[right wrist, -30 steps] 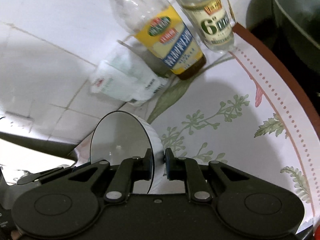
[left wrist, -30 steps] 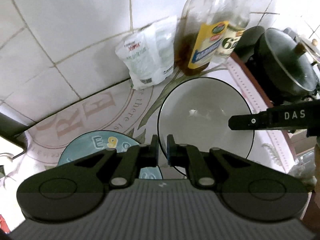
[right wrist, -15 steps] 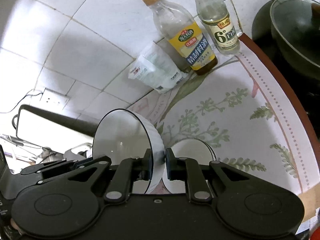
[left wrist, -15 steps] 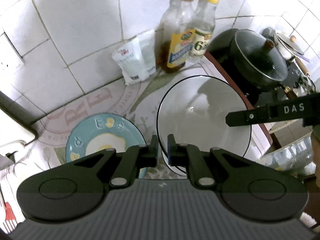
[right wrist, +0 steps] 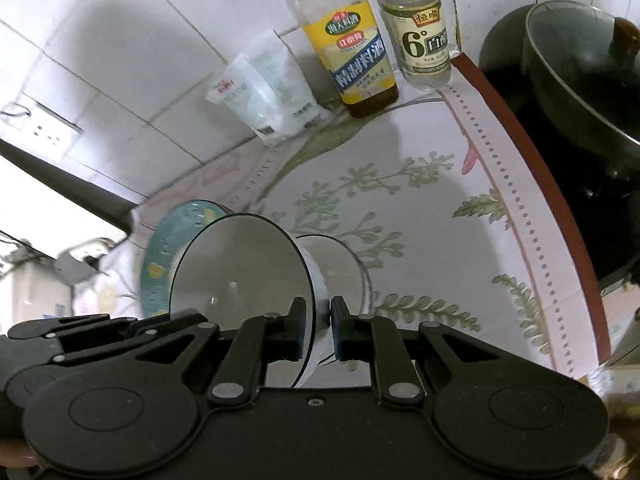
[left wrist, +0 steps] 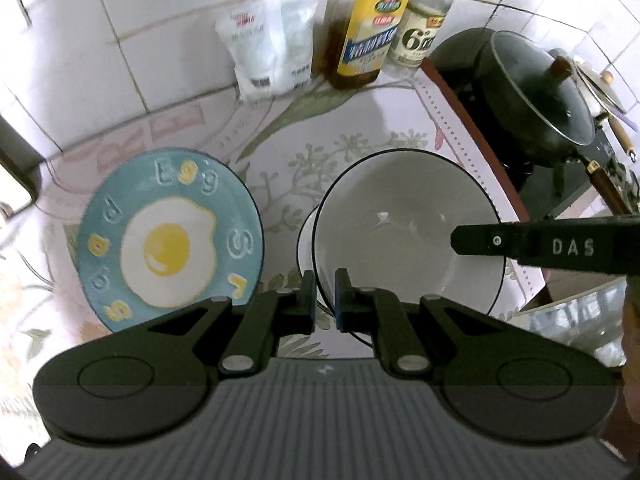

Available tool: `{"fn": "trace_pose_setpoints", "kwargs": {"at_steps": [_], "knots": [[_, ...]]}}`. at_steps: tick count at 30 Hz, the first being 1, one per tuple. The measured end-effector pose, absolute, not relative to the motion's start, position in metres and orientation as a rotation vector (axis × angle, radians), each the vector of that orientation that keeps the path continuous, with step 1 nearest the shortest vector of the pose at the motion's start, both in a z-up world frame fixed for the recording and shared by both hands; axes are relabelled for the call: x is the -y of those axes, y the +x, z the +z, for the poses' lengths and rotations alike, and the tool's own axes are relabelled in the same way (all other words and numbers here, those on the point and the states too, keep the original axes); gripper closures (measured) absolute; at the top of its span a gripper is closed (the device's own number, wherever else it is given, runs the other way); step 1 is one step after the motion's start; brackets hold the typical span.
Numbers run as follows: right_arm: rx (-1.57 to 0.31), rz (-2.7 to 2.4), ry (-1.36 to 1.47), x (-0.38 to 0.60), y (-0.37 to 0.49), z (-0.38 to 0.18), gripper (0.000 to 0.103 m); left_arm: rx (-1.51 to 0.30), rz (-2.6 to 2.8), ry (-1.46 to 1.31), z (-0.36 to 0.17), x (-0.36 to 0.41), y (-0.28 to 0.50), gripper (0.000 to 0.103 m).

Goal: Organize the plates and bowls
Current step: 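Lift the third white bowl and set it onto the nested bowls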

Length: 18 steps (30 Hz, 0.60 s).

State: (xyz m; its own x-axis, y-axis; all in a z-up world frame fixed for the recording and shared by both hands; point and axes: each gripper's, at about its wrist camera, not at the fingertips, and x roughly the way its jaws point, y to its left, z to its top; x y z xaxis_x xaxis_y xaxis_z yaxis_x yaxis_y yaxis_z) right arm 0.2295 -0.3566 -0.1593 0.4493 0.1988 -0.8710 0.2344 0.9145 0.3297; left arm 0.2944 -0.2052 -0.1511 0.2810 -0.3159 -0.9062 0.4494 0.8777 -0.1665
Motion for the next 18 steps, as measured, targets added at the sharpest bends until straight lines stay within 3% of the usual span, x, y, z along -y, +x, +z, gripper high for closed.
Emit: {"fn": "trace_pose_setpoints", "kwargs": {"at_steps": [18], "knots": [[-1.186, -0.045, 0.383, 0.354, 0.258, -0.193, 0.086, -1.214, -0.443, 0.234, -0.197, 0.228, 0.307, 0.093]]}}
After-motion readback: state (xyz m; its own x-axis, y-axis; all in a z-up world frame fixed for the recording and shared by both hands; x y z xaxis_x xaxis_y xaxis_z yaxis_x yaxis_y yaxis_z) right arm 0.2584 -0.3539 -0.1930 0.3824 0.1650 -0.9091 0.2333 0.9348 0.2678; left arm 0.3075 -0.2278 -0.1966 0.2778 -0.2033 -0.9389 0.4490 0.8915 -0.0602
